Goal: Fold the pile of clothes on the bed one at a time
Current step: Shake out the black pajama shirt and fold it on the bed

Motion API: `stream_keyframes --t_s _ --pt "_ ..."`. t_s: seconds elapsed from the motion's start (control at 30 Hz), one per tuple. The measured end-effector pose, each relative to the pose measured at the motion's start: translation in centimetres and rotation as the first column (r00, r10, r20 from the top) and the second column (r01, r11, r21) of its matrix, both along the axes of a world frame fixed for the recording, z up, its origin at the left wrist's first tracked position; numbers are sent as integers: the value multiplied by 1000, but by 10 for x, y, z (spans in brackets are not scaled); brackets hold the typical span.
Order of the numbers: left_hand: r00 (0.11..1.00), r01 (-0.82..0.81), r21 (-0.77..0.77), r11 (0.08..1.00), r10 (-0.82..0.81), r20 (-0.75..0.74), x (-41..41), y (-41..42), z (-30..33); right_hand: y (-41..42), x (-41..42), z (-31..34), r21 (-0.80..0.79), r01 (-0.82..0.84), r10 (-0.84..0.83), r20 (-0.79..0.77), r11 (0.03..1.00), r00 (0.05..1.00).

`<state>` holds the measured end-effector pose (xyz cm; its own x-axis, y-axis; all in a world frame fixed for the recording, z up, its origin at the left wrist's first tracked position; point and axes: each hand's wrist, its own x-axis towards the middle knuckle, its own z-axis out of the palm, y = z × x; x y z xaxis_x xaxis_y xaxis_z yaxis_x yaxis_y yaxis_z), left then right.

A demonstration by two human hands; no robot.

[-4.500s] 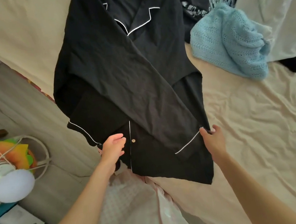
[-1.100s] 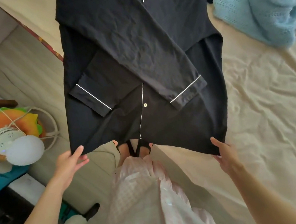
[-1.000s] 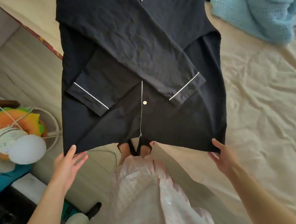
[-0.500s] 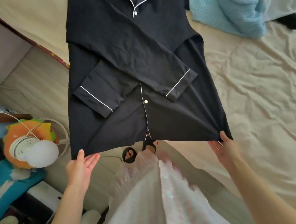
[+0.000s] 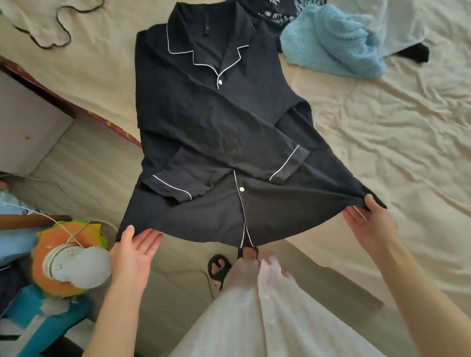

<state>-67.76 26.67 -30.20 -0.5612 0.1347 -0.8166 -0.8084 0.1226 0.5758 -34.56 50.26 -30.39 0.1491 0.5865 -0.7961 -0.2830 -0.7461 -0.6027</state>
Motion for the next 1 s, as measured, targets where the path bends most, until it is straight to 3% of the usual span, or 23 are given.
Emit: stream_keyframes --t_s 0.3,0.63,0.83,1.0 --pt "996 5 199 980 14 -92 -92 106 36 121 -95 42 180 -78 90 -59 980 994" --pt "969 35 266 963 32 -244 -265 318 25 357 -256 21 262 -150 201 -179 953 963" --pt "941 177 165 970 -118 -316 -321 396 -22 444 -321 -27 247 -209 263 -210 946 942" --pt "882 305 -116 945 -327 -340 -298 381 -71 418 -324 -75 200 -409 403 71 890 912"
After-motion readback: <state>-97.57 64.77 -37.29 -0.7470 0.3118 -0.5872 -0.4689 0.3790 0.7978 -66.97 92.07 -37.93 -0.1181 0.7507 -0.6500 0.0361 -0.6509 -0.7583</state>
